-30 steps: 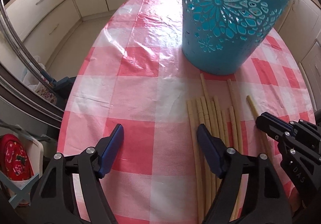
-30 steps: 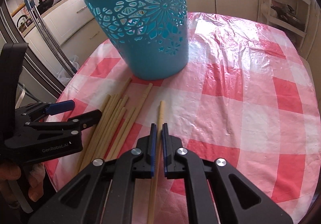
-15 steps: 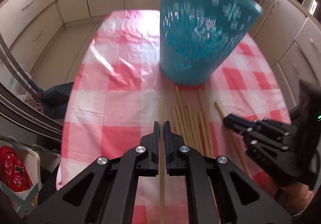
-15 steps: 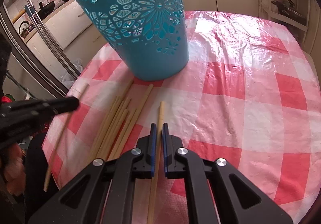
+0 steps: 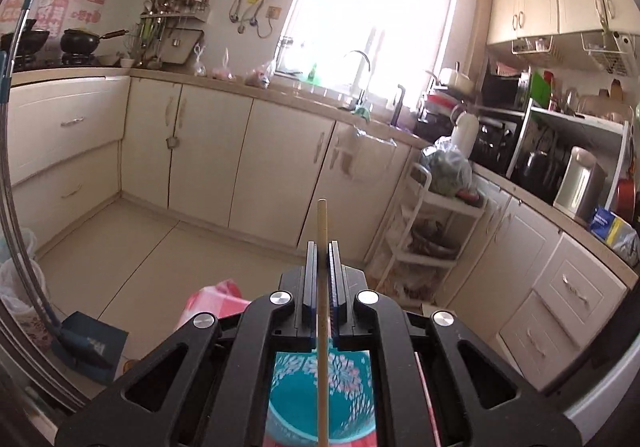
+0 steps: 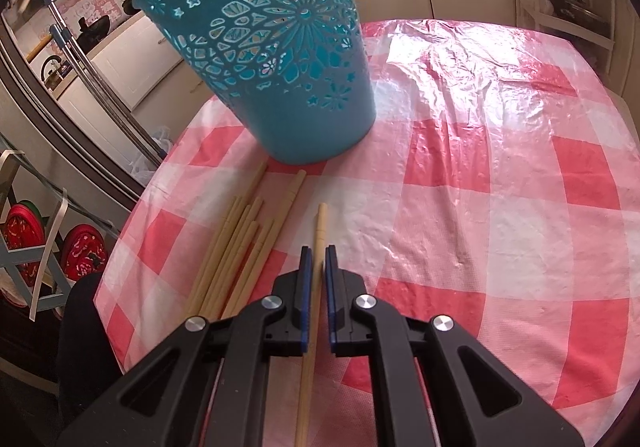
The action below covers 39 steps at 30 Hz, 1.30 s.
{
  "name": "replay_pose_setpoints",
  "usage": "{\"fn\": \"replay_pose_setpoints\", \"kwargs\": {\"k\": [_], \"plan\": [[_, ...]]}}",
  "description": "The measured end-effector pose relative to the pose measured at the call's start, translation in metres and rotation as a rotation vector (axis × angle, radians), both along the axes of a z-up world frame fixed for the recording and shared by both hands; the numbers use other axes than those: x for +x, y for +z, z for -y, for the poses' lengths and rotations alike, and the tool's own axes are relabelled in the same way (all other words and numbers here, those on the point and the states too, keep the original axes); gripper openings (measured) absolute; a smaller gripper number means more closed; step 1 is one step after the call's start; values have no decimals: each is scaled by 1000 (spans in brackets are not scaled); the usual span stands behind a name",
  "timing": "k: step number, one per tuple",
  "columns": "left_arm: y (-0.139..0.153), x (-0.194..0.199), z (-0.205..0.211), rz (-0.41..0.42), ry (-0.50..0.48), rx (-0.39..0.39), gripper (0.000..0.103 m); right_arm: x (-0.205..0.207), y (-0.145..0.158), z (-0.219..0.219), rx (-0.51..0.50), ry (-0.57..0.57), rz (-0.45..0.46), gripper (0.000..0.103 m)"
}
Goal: Organize utensils
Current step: 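Lower the chopstick into the blue basket and open the left tool while the right tool grasps a chopstick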
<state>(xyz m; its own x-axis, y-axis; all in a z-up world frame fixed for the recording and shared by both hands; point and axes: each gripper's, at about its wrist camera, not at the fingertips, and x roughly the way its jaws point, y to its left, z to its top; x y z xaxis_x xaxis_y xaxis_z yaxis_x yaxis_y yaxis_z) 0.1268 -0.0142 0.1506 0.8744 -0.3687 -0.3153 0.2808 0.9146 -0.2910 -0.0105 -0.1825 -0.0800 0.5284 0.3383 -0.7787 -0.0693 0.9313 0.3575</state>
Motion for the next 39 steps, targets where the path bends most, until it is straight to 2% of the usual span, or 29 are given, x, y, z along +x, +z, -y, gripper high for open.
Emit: {"fn": "replay_pose_setpoints", "kwargs": {"k": [2,6,13,18,19,21,23,25,29,32,36,39], "plan": [[-6,15,17,36,40,5,5,0,0,1,6,-1,-3,7],[-32,38,44,44,86,55,5,0,0,2,15,0,-9,7],[-87,42,54,-45,97,142,5,2,2,6,26,5,-19,7],[-111,38,47,-131,86,211,7,1,5,2,-1,22,-20,10],[-114,36,43,-140,85,218,10,1,6,0,-8,30,-21,12],[-115,30,35,-159,91,226,24,-1,8,-7,-32,51,-18,24],[-115,21,21,-163,108,220,44,-3,10,-18,-85,76,-11,32],[-112,10,8,-163,117,210,49,-4,11,-27,-136,87,-10,34],[-111,-9,-18,-179,118,191,58,-3,11,-26,-120,67,-33,36],[-115,-21,-35,-203,119,169,61,0,10,-29,-151,56,-41,33],[-124,-36,-49,-244,118,154,63,-2,8,-39,-315,58,-10,11],[-132,-44,-54,-279,115,147,65,-5,7,-42,-347,71,4,6]]}}
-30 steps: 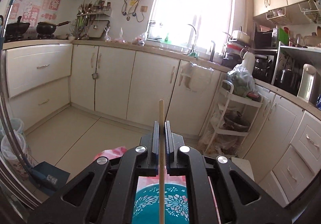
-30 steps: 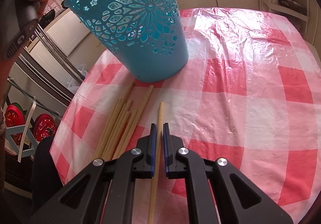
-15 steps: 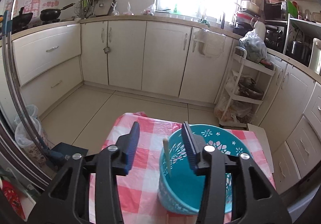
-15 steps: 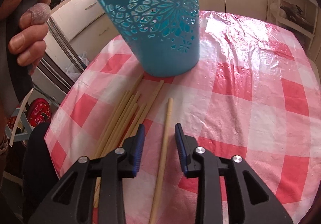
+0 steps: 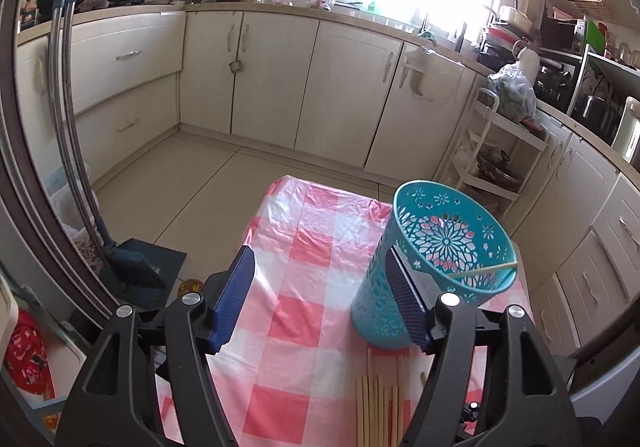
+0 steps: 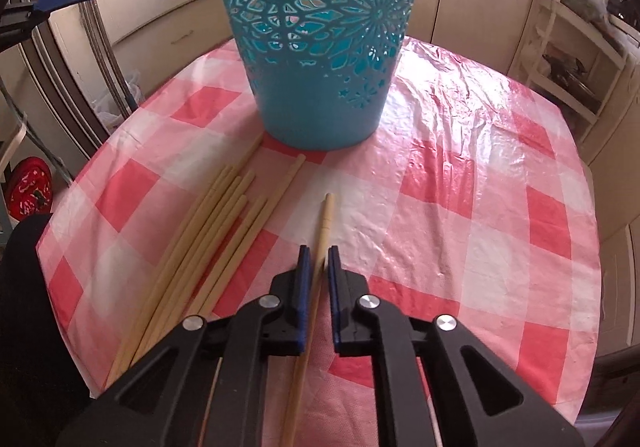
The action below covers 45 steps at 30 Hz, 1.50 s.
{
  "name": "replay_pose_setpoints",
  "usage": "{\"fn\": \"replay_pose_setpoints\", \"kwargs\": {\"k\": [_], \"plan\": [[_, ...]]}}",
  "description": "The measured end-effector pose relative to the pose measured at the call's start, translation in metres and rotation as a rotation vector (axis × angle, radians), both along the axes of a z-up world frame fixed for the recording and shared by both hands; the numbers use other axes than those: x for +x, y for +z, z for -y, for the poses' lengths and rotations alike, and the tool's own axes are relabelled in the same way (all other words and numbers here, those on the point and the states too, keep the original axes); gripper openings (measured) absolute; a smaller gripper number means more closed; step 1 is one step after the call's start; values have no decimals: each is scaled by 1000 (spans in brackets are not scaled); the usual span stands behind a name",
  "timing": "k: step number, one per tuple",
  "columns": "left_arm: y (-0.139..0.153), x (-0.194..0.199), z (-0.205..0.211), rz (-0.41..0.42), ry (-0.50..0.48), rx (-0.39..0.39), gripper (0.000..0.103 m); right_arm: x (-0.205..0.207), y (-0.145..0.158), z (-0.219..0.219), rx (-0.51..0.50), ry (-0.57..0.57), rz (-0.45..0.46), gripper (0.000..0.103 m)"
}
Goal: Organize utensils
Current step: 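Lower the chopstick into the blue basket and open the left tool while the right tool grasps a chopstick, then lift the chopstick over the basket and open the right tool while the left tool returns to the chopsticks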
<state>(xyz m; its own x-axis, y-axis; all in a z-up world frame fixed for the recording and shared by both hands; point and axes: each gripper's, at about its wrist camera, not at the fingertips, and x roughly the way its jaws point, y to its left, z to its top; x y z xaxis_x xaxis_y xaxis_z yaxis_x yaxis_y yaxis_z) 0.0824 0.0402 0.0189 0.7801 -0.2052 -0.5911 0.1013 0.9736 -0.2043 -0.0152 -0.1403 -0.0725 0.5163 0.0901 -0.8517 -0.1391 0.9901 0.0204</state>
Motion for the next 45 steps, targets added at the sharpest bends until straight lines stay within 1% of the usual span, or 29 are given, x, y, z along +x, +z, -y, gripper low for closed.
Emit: {"fn": "replay_pose_setpoints", "kwargs": {"k": [2,5,9,11,14,16,18,21,23,25,28,31,36,39,43,45], "plan": [[-6,-7,-4,-20,0,-4,66,-3,1,2,14,-11,-5,6],[-13,-16,-11,-39,0,-4,68,-16,10,14,148,-47,-1,6],[-27,-25,-24,-71,15,6,69,-35,46,33,358,-77,82,6],[-36,-29,-32,-98,28,3,69,-37,74,38,445,-74,154,6],[-43,-37,-44,-117,48,-20,69,-31,125,43,537,-55,295,6],[-46,-43,-49,-120,56,-27,70,-19,159,42,552,-47,397,6],[-48,-49,-52,-125,59,-32,70,-2,185,38,556,-47,490,6],[-50,-58,-54,-129,58,-38,71,28,206,36,541,-81,604,6],[-51,-62,-54,-130,56,-38,72,52,206,33,523,-120,648,6],[-51,-63,-54,-132,54,-39,73,75,199,32,499,-169,672,6],[-54,-64,-56,-140,57,-52,73,100,183,35,486,-231,649,6],[-56,-62,-61,-147,65,-68,73,115,173,37,460,-256,611,6],[-60,-58,-62,-154,70,-78,73,117,153,32,403,-241,557,6],[-61,-58,-60,-157,69,-76,74,118,141,30,393,-232,517,6],[-58,-61,-57,-155,73,-55,75,108,138,24,374,-195,492,6],[-55,-63,-55,-142,78,-42,78,99,142,22,361,-173,496,7]]}}
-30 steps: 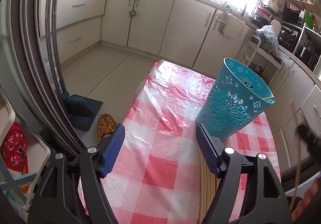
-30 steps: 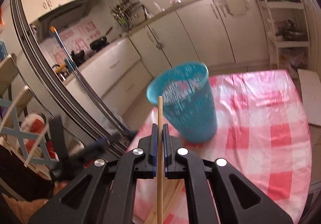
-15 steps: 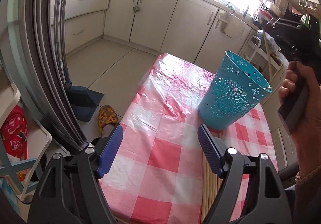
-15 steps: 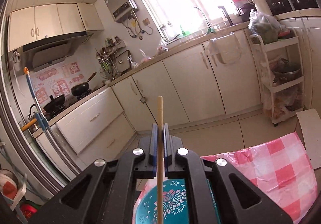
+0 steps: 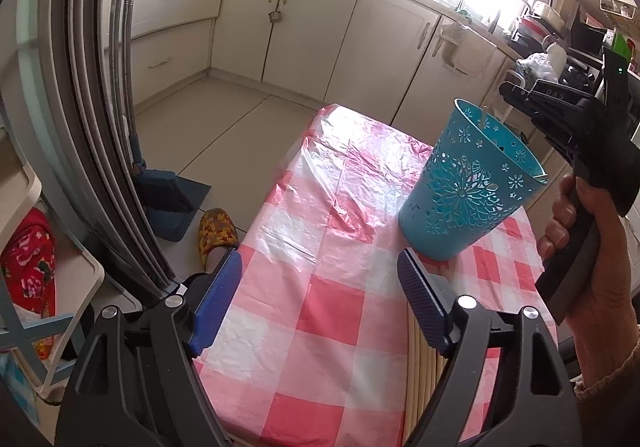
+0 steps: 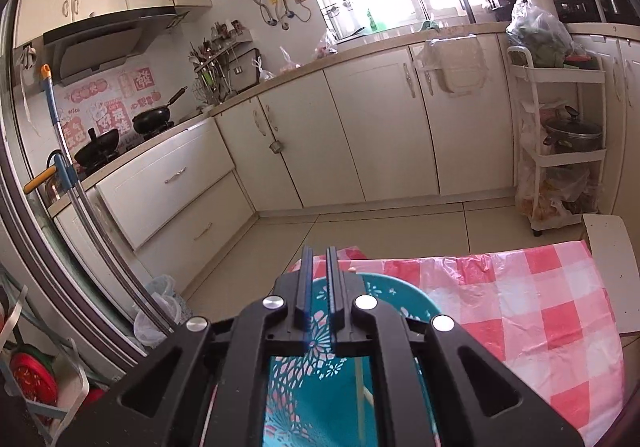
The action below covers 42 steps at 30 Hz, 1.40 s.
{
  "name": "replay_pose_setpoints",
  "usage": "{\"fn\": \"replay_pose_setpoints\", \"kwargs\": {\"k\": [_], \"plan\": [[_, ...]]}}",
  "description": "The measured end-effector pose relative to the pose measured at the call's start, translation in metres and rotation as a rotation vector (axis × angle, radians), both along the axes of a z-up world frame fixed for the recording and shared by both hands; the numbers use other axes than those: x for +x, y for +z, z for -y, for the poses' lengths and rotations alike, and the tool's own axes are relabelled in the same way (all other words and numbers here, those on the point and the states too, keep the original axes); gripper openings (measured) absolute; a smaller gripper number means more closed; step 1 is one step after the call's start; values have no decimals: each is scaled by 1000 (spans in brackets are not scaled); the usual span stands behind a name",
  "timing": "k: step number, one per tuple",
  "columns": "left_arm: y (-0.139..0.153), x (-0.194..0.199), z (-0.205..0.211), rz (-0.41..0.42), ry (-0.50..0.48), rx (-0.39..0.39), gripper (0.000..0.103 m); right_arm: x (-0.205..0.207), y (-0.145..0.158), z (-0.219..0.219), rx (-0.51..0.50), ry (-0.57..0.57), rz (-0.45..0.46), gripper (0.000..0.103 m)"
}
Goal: Organize utensils
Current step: 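Lift the chopstick over the basket and open the right tool while the left tool returns to the chopsticks, then grasp another chopstick with the left tool while the right tool grasps one too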
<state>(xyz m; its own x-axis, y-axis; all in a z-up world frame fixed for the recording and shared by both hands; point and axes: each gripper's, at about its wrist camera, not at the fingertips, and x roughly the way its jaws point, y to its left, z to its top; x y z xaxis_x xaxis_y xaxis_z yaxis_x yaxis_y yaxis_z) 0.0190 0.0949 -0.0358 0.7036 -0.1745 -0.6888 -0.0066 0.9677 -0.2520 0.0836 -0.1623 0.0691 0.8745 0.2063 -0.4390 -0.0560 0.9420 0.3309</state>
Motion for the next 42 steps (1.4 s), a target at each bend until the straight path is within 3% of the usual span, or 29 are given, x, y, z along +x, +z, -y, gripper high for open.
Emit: {"fn": "replay_pose_setpoints", "kwargs": {"k": [4,6,8,10,13,15,19,23,35,42], "plan": [[7,-7,6,25,3,48,83,-28,11,-4,-19,25,23,9],[10,-9,10,31,1,79,85,-48,18,-7,-34,37,41,17],[12,-11,13,35,-5,105,87,-70,22,-11,-56,42,57,30],[13,-14,16,37,-9,129,88,-92,20,-15,-72,49,54,33],[13,-17,18,35,-16,154,89,-120,5,-24,-108,59,5,33],[11,-18,18,29,-19,164,90,-131,-16,-30,-113,76,-75,33],[5,-22,15,0,-20,172,90,-136,-74,-38,-120,109,-286,17],[-2,-25,11,-28,-25,182,90,-125,-113,-41,-112,93,-409,15],[-18,-24,13,-84,-48,196,91,-90,-146,-44,-157,9,-480,14],[-31,-13,37,-135,-134,196,91,-94,-146,-41,-250,74,-483,9]]}}
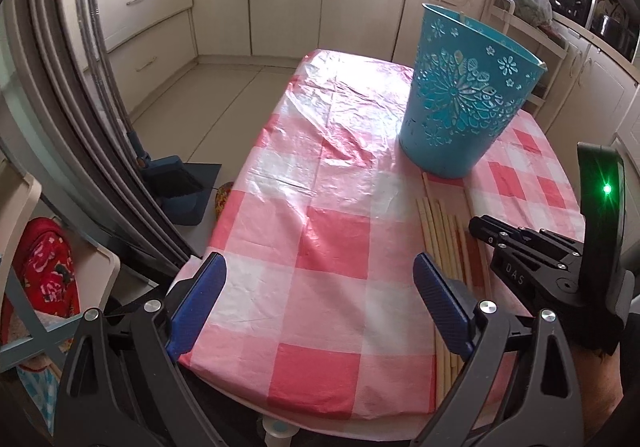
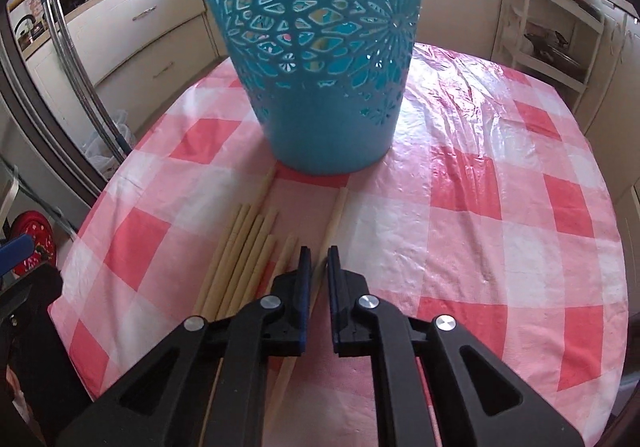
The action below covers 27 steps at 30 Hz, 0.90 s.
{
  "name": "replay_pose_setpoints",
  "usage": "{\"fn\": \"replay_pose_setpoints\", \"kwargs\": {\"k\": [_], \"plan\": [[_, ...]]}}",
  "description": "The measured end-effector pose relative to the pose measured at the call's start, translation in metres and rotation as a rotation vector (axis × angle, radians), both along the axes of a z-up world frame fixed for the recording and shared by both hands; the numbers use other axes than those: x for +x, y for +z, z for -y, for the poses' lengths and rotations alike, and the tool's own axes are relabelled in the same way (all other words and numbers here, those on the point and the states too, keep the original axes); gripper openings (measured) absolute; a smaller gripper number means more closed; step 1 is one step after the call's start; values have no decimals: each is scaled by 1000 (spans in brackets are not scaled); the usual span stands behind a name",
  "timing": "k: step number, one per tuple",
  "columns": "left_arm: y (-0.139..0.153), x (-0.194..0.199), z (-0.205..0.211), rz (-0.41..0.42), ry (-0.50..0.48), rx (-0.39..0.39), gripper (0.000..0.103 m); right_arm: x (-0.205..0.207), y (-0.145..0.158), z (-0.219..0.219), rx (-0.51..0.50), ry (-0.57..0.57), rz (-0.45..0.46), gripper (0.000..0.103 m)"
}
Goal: Organize utensils
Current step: 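Grasp another chopstick with the left tool while the right tool grasps one too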
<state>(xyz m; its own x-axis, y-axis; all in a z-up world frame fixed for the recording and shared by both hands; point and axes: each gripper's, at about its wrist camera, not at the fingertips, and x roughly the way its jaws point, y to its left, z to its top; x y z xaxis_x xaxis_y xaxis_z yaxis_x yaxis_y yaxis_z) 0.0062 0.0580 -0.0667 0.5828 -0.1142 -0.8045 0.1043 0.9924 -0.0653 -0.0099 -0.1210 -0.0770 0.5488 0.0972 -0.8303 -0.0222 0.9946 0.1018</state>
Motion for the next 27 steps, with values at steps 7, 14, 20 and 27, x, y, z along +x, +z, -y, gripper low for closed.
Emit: {"fn": "replay_pose_setpoints", "kwargs": {"k": [7,14,20,27], "plan": [[-29,35,39,-88,-71,21,90,-34,1,33,25,-9,-6,7],[-46,53,70,-117,-100,101,89,-38,1,43,87,-22,16,7],[-50,57,77,-131,-100,140,83,-38,0,51,116,-13,23,7],[-45,62,85,-128,-139,120,61,-36,0,51,111,-5,23,7]]}}
